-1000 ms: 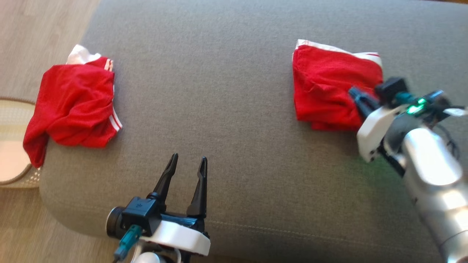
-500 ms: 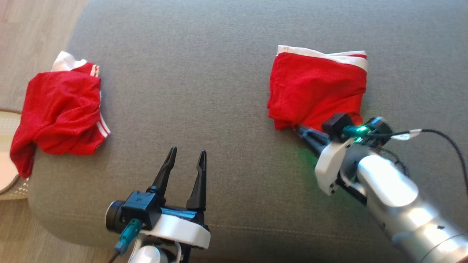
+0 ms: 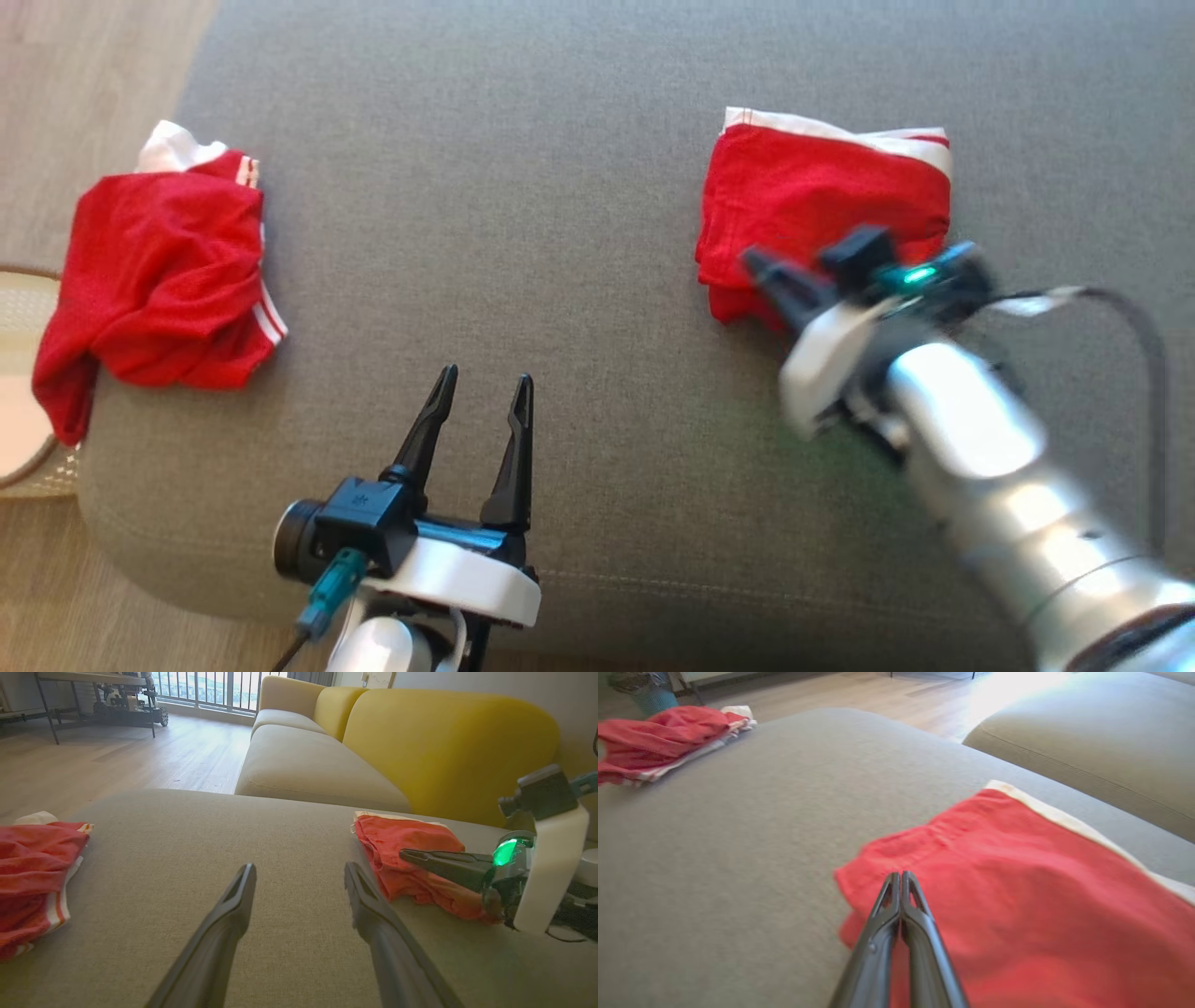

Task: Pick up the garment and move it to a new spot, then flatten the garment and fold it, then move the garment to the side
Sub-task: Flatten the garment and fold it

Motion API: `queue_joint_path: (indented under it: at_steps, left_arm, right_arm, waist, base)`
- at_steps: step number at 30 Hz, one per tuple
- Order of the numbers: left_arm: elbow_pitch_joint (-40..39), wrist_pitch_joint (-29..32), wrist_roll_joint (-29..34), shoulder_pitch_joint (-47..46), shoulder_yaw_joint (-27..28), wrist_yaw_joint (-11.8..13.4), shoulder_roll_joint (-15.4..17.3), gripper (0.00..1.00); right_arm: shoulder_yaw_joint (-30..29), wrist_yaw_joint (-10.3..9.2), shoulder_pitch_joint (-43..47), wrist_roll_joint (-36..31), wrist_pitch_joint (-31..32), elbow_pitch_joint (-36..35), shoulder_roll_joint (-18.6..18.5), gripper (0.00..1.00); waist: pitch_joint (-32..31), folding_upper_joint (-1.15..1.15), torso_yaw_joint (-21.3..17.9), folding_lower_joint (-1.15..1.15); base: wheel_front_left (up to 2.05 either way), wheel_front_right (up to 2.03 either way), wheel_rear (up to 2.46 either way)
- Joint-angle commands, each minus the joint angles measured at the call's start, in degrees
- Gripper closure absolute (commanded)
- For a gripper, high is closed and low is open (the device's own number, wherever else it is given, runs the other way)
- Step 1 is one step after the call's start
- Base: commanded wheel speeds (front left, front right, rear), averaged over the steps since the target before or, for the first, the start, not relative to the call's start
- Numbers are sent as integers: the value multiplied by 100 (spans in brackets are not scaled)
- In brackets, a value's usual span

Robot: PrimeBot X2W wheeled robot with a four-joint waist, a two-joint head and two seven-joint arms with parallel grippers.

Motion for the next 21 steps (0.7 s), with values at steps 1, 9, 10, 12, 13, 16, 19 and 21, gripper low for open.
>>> queue_joint_path:
  at_steps: [1, 9, 10, 12, 13, 16, 19, 21]
  left_arm:
    - [-140, -29, -9, -157, 123, -9, -38, 0]
    - [-21, -29, 34, 97, 188, 37, -38, 0]
    - [-29, -29, 41, 195, 263, 59, -38, 0]
    - [-74, -29, 29, 310, 373, 100, -38, 0]
    - [-100, -29, 14, 373, 436, 123, -38, 0]
    - [-228, -29, -63, 537, 660, 183, -38, 0]
    - [-315, -29, -41, 608, 861, 184, -38, 0]
    - [-374, -29, -7, 635, 984, 177, -38, 0]
  right_arm:
    - [115, -1, 56, -6, -94, -98, 220, 100]
    - [767, -1, 673, 505, -157, -99, 587, 100]
    - [692, -1, 825, 626, -161, -370, 596, 72]
    - [386, -1, 1023, 628, -163, -772, 596, 0]
    - [159, -1, 1145, 551, -163, -1015, 573, 0]
    - [-609, -1, 1602, 28, -164, -1937, 457, 0]
    - [-1459, -1, 2241, -429, -164, -3027, 467, 0]
    - [-1934, -1, 2663, -683, -165, -3617, 496, 0]
  waist:
    - [-86, 0, 37, -1]
    - [-598, 0, -25, -1]
    - [-726, 0, -109, -1]
    - [-845, 0, -227, -1]
    - [-907, 0, -292, -1]
    - [-1028, 0, -491, -1]
    - [-1102, 0, -636, -1]
    - [-1153, 0, -701, -1]
  base:
    - [0, 0, 0]
    - [0, 0, 0]
    - [0, 0, 0]
    - [0, 0, 0]
    - [0, 0, 0]
    - [0, 0, 0]
    - [0, 0, 0]
    - [0, 0, 0]
